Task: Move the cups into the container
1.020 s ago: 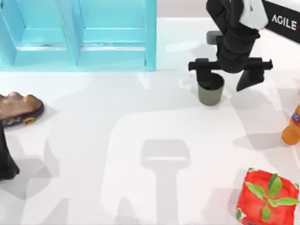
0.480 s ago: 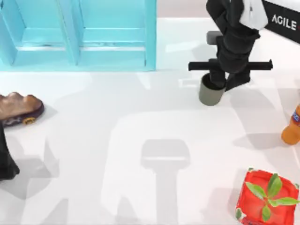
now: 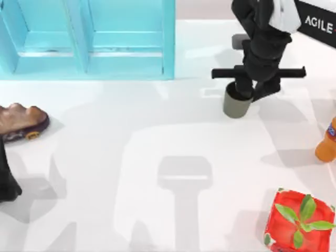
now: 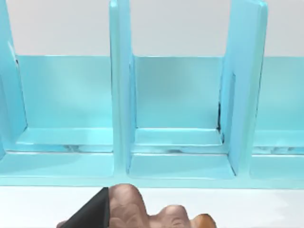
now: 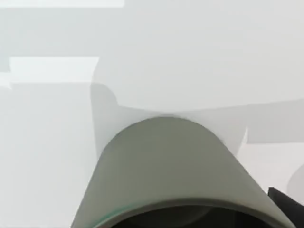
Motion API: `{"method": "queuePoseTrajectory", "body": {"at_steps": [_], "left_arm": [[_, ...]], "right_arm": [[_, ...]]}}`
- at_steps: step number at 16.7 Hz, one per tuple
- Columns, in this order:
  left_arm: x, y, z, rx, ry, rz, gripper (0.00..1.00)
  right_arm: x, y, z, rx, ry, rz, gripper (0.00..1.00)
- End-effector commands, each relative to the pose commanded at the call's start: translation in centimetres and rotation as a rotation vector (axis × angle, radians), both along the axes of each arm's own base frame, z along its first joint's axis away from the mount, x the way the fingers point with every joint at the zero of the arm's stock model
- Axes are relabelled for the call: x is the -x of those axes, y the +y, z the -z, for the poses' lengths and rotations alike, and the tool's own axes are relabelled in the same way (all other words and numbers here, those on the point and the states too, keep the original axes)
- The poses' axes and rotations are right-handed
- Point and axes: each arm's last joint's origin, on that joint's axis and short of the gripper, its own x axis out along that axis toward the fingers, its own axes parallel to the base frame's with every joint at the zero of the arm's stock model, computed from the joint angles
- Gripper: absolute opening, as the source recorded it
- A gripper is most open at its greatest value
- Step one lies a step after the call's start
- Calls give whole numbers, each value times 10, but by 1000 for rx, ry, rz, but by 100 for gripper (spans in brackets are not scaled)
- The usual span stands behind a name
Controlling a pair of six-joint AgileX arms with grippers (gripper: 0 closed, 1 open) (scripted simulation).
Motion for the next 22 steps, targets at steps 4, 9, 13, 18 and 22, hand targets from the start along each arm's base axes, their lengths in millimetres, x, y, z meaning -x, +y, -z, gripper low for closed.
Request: {"method": "queuePoseTrajectory", "body": {"at_steps": [4, 9, 13, 18, 22], "left_arm": [[0, 0, 0, 0, 0, 0, 100], [0, 0, 0, 0, 0, 0, 100], [0, 0, 0, 0, 0, 0, 100], [0, 0, 0, 0, 0, 0, 100], [0, 0, 0, 0, 0, 0, 100]], "right_arm": [[-6, -37, -39, -3, -8, -1, 0], [1, -95, -92, 4, 12, 0, 0], [1, -97, -96, 4, 6, -3, 0], [13, -149, -111, 14, -8, 1, 0], [57, -248, -129, 37, 3, 4, 0]]}}
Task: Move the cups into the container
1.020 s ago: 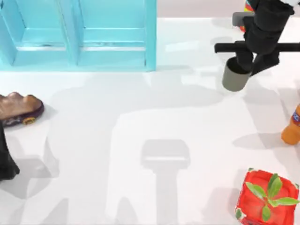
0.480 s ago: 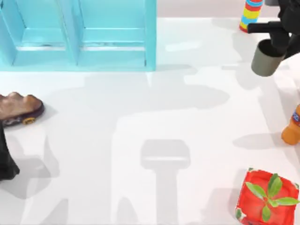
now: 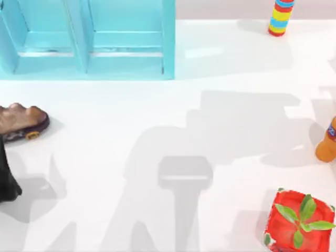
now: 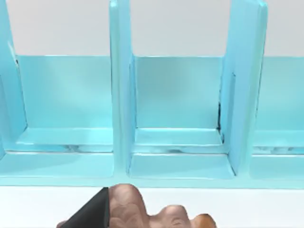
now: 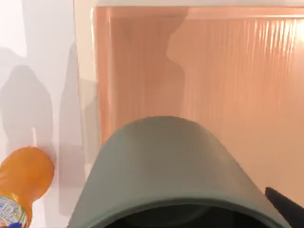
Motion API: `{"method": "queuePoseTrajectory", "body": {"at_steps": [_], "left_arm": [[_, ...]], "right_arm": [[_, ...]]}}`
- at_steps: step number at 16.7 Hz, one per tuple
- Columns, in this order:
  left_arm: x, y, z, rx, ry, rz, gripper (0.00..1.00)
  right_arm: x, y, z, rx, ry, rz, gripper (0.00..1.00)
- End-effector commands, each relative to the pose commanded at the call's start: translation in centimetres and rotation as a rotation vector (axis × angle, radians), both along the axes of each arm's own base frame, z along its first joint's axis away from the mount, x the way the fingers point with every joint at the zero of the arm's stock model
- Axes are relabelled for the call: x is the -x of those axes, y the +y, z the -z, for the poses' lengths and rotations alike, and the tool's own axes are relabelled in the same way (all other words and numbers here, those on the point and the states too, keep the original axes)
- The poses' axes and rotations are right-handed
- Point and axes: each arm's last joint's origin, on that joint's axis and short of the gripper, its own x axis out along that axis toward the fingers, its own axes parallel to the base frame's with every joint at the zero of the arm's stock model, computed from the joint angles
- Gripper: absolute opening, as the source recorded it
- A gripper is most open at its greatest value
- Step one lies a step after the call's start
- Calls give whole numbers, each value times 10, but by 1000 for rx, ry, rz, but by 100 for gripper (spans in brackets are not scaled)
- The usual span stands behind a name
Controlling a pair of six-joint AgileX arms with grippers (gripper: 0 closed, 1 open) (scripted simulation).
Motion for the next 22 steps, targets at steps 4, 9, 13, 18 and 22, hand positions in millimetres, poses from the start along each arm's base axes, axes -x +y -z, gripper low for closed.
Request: {"method": "queuePoseTrajectory", "body": {"at_steps": [4, 9, 13, 18, 22], "left_arm": [[0, 0, 0, 0, 0, 0, 100], [0, 0, 0, 0, 0, 0, 100], [0, 0, 0, 0, 0, 0, 100], [0, 0, 0, 0, 0, 0, 100], [0, 0, 0, 0, 0, 0, 100]], "right_arm": [[66, -73, -9, 9, 24, -3, 0], [95, -90, -12, 13, 24, -3, 0], [93, -89, -8, 12, 26, -4, 0], [91, -87, 27, 15, 25, -3, 0], [92, -84, 51, 13, 24, -3, 0]]}}
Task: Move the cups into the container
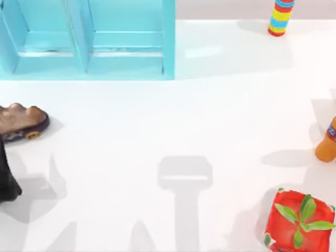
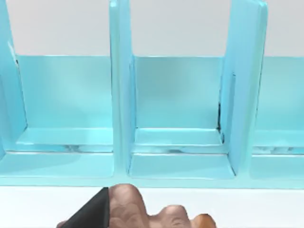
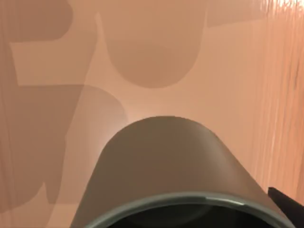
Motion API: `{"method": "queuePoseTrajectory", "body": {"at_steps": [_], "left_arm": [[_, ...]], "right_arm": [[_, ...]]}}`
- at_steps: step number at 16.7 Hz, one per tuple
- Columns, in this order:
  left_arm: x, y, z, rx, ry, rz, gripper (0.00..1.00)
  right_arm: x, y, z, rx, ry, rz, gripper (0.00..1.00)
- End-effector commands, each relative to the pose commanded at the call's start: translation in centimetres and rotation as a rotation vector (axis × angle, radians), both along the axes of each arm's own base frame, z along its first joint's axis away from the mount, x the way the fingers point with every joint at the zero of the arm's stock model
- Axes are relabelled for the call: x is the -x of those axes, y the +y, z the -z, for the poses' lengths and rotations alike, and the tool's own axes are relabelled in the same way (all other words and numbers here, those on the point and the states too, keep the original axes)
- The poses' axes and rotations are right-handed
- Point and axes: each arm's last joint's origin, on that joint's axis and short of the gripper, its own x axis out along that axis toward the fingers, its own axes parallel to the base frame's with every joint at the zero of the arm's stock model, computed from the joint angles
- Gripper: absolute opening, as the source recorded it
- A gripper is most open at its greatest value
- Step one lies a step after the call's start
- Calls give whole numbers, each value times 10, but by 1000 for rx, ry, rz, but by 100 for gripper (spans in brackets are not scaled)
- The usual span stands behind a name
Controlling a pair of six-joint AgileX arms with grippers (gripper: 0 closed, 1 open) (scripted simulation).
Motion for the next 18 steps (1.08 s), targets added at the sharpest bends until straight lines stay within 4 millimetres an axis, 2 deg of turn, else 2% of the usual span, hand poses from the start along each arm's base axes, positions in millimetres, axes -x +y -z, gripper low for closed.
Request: {"method": "queuePoseTrajectory", "body": {"at_steps": [4, 17, 18], "left_arm": [[0, 0, 0, 0, 0, 0, 100], [0, 0, 0, 0, 0, 0, 100], [0, 0, 0, 0, 0, 0, 100]], "right_arm": [[0, 0, 1, 0, 0, 0, 0], [0, 0, 1, 0, 0, 0, 98], [0, 0, 1, 0, 0, 0, 100]]}}
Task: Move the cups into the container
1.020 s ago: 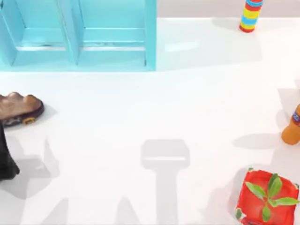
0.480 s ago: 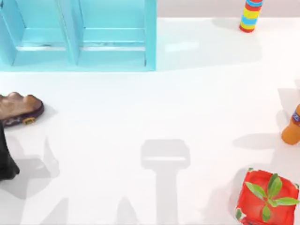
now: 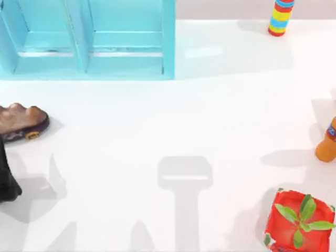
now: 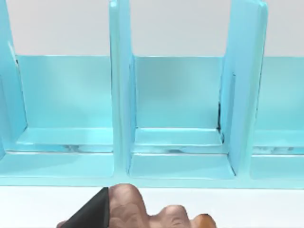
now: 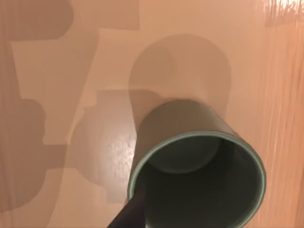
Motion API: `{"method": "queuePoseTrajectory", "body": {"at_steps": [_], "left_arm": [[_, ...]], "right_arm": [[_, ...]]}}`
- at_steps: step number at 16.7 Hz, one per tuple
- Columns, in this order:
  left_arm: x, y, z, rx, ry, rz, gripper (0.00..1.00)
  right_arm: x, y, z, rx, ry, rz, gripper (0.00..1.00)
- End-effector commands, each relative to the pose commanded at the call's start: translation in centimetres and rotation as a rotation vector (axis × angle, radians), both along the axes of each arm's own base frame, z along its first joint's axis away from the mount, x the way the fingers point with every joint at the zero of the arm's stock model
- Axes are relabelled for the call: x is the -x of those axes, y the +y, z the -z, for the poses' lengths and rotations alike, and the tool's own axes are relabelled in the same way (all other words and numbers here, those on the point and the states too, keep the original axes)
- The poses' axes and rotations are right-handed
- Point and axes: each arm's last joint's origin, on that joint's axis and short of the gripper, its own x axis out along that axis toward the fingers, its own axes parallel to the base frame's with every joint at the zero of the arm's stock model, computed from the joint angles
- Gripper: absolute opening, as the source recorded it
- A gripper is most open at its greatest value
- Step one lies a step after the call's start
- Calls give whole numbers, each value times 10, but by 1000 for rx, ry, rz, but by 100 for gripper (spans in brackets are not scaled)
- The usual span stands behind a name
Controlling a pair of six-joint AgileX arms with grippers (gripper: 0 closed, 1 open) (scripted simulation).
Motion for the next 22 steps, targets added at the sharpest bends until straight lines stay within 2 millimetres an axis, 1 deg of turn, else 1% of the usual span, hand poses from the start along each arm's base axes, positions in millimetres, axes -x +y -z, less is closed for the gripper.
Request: {"method": "queuePoseTrajectory", "body": {"at_steps": [8, 10, 12, 16, 18, 20, 22], "left_arm": [[0, 0, 0, 0, 0, 0, 100], [0, 0, 0, 0, 0, 0, 100], [0, 0, 0, 0, 0, 0, 100], [0, 0, 0, 0, 0, 0, 100], [0, 0, 0, 0, 0, 0, 100], [0, 0, 0, 0, 0, 0, 100], [0, 0, 0, 0, 0, 0, 100]], "right_arm": [[0, -1, 0, 0, 0, 2, 100], [0, -2, -4, -1, 0, 5, 100], [-1, -4, -18, 0, -2, 11, 100], [-4, -5, -66, 6, -9, 9, 100], [-2, -3, -86, 1, -1, 5, 100], [0, -1, -98, 0, 0, 3, 100], [0, -1, -100, 0, 0, 2, 100]]}}
